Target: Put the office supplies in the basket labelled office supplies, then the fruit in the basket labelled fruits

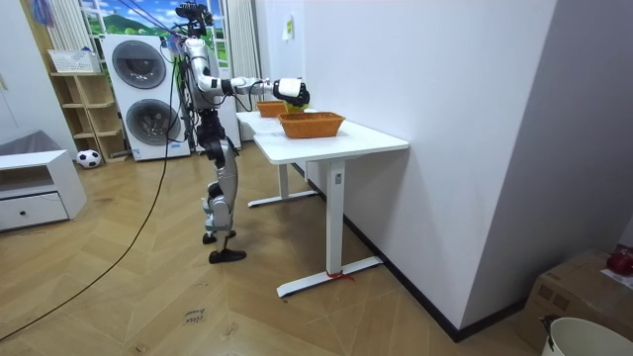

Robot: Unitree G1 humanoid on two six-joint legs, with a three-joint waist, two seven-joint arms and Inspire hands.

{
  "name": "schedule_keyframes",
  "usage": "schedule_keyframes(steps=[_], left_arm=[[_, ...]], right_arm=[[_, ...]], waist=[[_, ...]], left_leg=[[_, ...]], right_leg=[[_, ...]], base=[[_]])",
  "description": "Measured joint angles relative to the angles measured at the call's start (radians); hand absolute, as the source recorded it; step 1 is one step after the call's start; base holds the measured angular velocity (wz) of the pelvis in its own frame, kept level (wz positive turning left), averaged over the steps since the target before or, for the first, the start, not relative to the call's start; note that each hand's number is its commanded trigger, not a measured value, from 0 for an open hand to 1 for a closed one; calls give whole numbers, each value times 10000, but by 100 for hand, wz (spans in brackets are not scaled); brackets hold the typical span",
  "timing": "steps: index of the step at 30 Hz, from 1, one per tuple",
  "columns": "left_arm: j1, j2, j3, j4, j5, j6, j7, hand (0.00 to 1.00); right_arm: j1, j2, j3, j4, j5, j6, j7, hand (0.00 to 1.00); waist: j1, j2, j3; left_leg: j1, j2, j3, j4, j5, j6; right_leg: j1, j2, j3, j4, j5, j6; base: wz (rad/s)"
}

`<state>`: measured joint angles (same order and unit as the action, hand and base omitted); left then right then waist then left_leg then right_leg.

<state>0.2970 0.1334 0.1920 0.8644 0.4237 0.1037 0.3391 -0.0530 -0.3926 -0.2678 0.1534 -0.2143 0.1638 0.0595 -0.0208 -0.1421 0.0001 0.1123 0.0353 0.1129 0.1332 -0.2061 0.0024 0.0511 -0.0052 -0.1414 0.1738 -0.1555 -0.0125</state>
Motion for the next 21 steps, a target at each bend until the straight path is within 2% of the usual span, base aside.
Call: schedule_keyframes(steps=[4,5,6,7,8,14,18,21], left_arm=[[-36,0,5,-92,-1,-2,-6,0],[-29,-3,-2,-97,-5,-2,-9,0],[10,-5,-9,-97,-5,-3,-8,0],[6,-2,-12,-96,-5,-3,-3,0],[-3,0,-12,-95,-5,-8,3,0],[58,7,-13,-10,-8,-24,25,0],[80,10,-13,-12,-6,-22,25,0],[86,9,-31,-12,-6,-18,24,0]], right_arm=[[85,0,3,0,-377,-1,113,100],[152,0,9,0,-456,-2,154,73],[208,0,55,0,-540,-2,210,58],[279,0,115,0,-613,-2,263,19],[336,0,131,0,-619,-3,299,0],[683,2,234,69,-643,-2,518,0],[779,3,239,63,-817,-1,543,0],[779,3,239,48,-1000,-1,634,0]], waist=[[19,71,-18],[34,87,-27],[33,106,-38],[33,118,-43],[39,120,-44],[92,85,-32],[226,6,10],[264,-46,-4]], left_leg=[[12,45,32,1,-11,-11],[18,52,32,2,-11,-12],[27,55,32,5,-10,-13],[28,54,36,9,-10,-13],[28,54,43,9,-10,-13],[47,35,125,10,-10,-13],[31,41,191,5,-17,-15],[28,42,192,3,-19,-15]], right_leg=[[15,39,-7,-6,4,-7],[20,47,5,-8,4,-7],[23,50,9,-9,4,-7],[23,48,6,-16,4,-7],[23,47,8,-20,4,-7],[25,17,14,-23,6,-9],[32,22,26,-39,8,-15],[32,25,26,-45,10,-17]], base=[[0],[0],[0],[0],[0],[-2],[-4],[0]])
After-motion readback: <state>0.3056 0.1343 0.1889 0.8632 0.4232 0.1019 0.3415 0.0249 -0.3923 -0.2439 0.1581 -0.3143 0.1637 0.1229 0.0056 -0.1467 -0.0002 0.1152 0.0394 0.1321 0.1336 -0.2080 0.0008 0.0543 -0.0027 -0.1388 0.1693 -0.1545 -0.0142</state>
